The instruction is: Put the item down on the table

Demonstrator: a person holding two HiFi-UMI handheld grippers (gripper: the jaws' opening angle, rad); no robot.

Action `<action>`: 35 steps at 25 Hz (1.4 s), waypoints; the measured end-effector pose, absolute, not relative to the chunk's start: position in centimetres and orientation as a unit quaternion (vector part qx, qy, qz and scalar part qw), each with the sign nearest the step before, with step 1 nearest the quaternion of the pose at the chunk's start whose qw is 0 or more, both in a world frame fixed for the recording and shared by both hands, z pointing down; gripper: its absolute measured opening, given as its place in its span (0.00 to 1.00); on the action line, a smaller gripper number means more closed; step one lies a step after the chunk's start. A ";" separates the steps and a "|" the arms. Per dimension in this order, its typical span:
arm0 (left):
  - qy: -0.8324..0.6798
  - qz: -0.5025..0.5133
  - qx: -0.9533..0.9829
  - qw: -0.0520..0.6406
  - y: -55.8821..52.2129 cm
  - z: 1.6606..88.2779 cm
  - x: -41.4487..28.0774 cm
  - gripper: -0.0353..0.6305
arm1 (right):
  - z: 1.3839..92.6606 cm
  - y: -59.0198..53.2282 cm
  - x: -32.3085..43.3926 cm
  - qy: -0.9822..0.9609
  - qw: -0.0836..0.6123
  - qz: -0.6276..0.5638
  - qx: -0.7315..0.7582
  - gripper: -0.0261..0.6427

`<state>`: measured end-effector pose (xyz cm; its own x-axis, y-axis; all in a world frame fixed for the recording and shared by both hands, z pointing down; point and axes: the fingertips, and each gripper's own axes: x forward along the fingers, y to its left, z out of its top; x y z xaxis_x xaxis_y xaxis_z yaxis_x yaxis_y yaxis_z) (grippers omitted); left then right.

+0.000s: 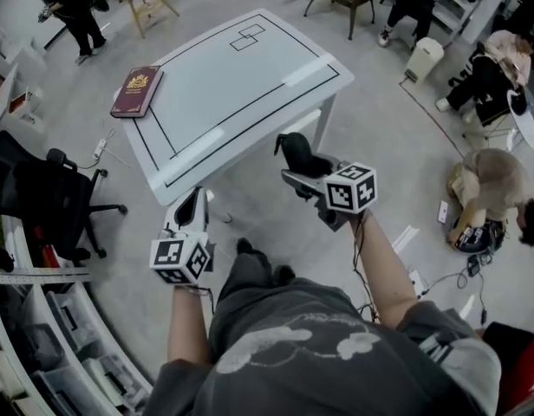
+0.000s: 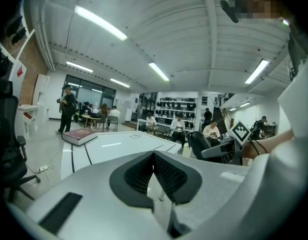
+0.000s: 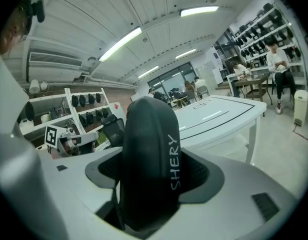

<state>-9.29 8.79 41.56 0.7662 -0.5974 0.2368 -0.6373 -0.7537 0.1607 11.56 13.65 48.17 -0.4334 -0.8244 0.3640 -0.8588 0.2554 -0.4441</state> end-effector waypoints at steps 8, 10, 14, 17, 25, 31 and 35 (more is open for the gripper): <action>-0.336 0.074 0.932 0.115 2.2 42.2 -6.8 0.06 | 48.9 7.3 13.5 -0.797 0.035 0.297 0.525 0.53; -0.335 0.067 0.932 0.120 -0.2 42.5 -5.9 0.06 | 49.1 5.2 14.5 -0.796 0.042 0.298 0.526 0.53; -0.336 0.053 0.931 0.128 -6.2 43.5 -3.8 0.06 | 49.2 0.1 16.9 -0.791 0.062 0.295 0.532 0.53; -0.337 0.052 0.930 0.141 -10.7 44.2 -2.1 0.06 | 49.5 -3.9 18.2 -0.790 0.076 0.299 0.529 0.53; -0.337 0.056 0.928 0.150 -22.2 44.8 0.4 0.06 | 50.7 -16.3 20.1 -0.793 0.118 0.306 0.514 0.53; -0.355 0.044 0.919 0.167 -28.0 45.2 0.1 0.06 | 51.4 -24.0 20.3 -0.801 0.181 0.273 0.501 0.53; -0.370 0.042 0.912 0.174 -29.9 46.0 -0.4 0.06 | 52.1 -26.9 20.4 -0.803 0.252 0.231 0.489 0.53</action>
